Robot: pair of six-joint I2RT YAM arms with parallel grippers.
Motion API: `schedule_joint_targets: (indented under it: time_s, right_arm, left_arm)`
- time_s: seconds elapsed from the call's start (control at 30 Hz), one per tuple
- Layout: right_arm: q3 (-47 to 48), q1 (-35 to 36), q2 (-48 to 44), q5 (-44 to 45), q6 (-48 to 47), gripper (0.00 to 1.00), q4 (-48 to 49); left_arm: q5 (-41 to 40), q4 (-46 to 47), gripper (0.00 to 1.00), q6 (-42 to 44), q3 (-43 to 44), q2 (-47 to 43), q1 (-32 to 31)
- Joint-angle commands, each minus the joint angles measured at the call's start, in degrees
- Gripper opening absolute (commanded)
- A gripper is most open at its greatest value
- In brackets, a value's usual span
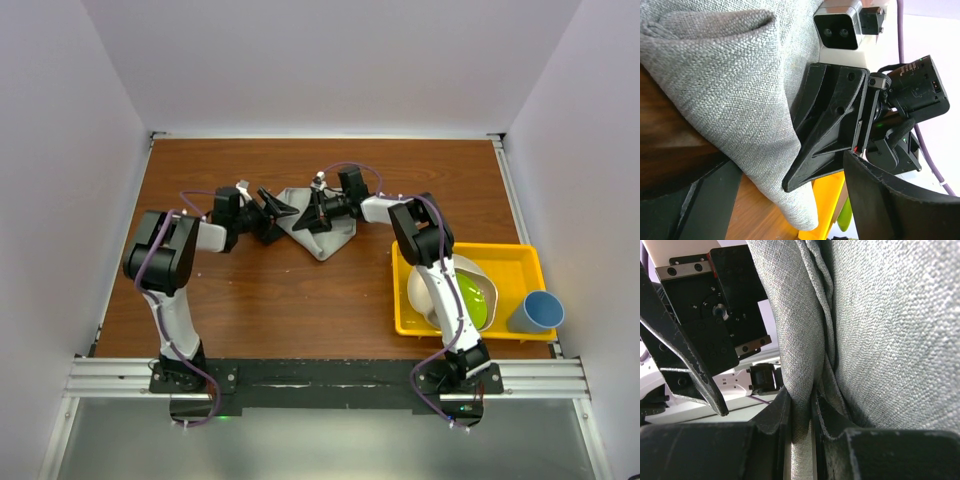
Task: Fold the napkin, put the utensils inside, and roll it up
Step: Roll the napkin with the utensil
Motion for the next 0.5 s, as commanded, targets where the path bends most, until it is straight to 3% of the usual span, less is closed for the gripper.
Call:
schedule_joint_targets:
  time_s: [0.0,0.1,0.17,0.47]
  right_arm:
    - [1.66,-0.20,1.22,-1.74,3.20,0.00,-0.66]
    - [1.04,-0.38,0.70,-2.26,5.73,0.00,1.61]
    - [1.30,-0.29,0.26,-2.18,6.27,0.00,2.68]
    - [0.26,-0.38,-2.20,-1.82,7.24,0.00,3.11]
  left_arm:
    - [-4.82,-6.90,0.84,4.83,-0.65,4.49,-0.42]
    - [-5.69,-10.76,0.84,6.32,-1.52,4.14,-0.42]
    - [-7.10,-11.48,0.90,6.59,-3.63,1.35,-0.42]
    - [-6.05,-1.12,0.87,4.84,-8.74,1.67,1.34]
